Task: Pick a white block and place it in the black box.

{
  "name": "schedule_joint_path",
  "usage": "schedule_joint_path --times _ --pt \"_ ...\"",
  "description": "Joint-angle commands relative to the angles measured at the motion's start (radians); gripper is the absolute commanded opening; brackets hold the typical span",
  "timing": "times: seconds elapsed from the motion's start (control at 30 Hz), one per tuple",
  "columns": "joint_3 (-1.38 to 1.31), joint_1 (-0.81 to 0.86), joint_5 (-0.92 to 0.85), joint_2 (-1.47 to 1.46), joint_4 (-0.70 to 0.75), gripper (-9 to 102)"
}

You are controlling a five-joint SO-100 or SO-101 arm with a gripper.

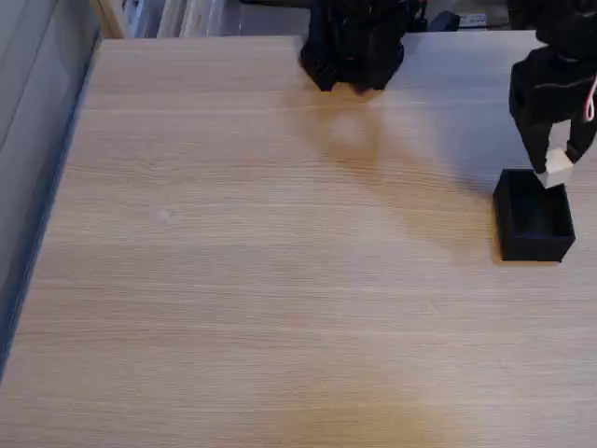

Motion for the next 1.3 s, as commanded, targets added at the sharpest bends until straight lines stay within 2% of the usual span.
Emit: schedule_joint_path --times 0.0,0.1,0.23,0.3,0.4,0.67,1.03,1.27 --pt "-0.054 0.006 0.009 -0.002 0.003 19" --pt "-0.055 0.014 0.012 -0.003 0.003 24" --pt "-0.041 0.034 0.017 0.02 0.011 23" --pt "-0.014 0.046 0.009 0.052 0.011 17" --pt "0.083 0.069 0.011 0.137 -0.014 0" --pt "0.583 0.169 -0.092 0.505 -0.14 0" --pt "1.272 0.416 -0.433 1.025 -0.33 0" --pt "1.62 0.583 -0.574 1.328 -0.393 0"
